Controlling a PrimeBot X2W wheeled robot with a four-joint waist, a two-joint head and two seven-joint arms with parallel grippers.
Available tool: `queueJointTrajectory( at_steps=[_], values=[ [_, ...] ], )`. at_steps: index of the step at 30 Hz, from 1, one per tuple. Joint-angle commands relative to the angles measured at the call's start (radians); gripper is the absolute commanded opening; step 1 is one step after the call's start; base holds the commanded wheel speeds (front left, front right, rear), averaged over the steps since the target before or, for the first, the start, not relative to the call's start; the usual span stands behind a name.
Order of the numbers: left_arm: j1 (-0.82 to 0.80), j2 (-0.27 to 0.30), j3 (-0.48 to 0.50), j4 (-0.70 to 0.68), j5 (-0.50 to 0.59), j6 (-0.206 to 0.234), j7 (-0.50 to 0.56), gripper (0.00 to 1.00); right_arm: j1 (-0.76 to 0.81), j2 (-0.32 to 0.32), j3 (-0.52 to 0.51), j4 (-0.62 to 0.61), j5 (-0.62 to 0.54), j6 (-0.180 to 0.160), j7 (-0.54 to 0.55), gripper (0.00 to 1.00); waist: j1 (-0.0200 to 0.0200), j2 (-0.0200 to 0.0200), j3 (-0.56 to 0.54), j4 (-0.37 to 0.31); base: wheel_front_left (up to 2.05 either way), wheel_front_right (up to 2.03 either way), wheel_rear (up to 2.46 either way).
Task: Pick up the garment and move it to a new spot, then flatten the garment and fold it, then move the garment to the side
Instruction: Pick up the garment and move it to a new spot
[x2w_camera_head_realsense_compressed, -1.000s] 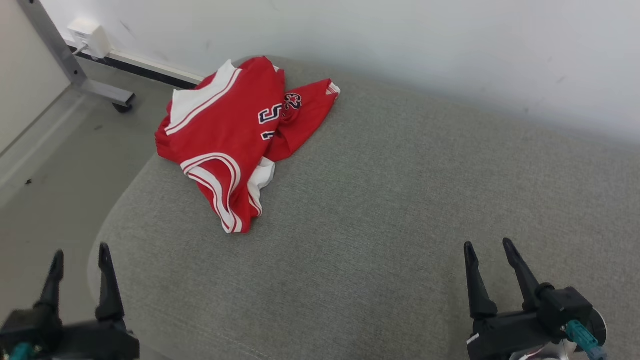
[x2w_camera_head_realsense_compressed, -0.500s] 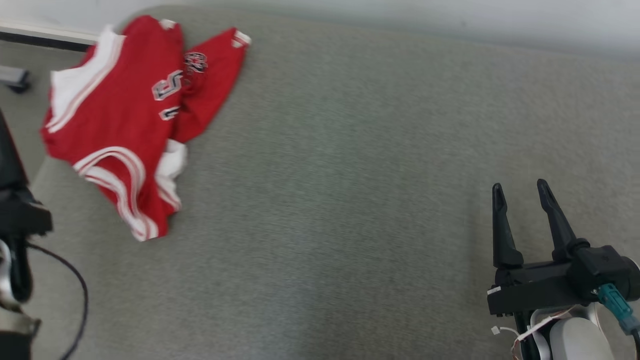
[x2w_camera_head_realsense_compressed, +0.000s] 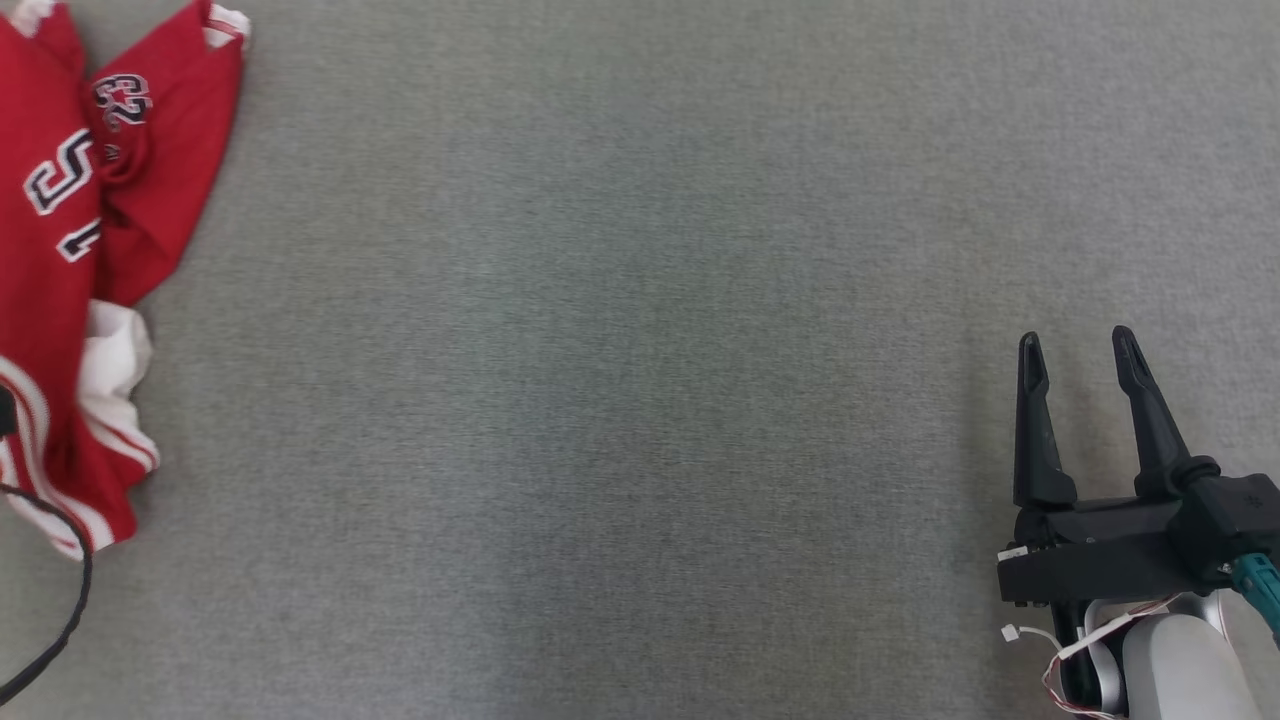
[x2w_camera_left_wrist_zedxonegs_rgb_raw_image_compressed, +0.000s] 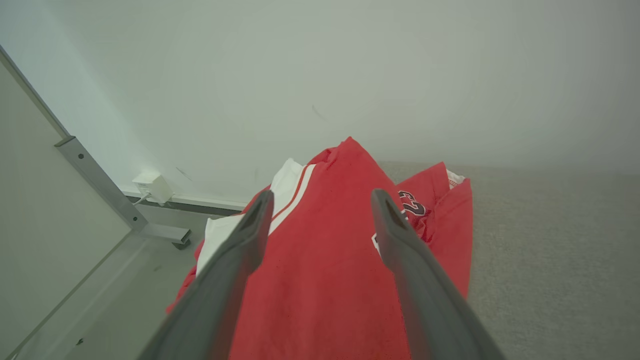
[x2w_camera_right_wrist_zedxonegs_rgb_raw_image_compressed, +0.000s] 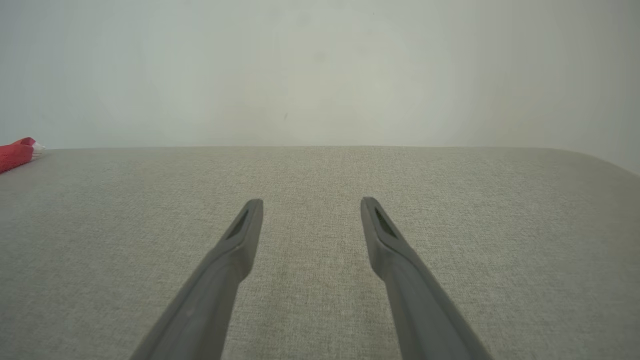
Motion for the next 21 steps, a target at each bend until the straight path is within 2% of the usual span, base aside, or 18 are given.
queueJointTrajectory(
  at_steps=[1,9,21],
  values=[
    [-0.008,0.002,-0.006,0.018,-0.002,-0.003,0.022,1.0,-0.005,0.0,0.001,-0.003,-0.001,0.001,0.0,1.0,-0.0003,-0.0002,0.025,-0.031,0.0,0.0,0.0],
    [-0.044,0.051,-0.043,0.16,-0.038,-0.015,0.157,1.0,-0.013,0.0,0.014,0.0,-0.001,0.001,0.006,1.0,-0.0003,-0.0002,0.014,-0.049,0.0,0.0,0.0],
    [-0.068,0.036,-0.13,0.34,-0.118,-0.023,0.32,1.0,-0.012,0.0,0.021,-0.003,-0.001,0.001,0.009,1.0,-0.0003,-0.0002,0.01,-0.067,0.0,0.0,0.0]
  ],
)
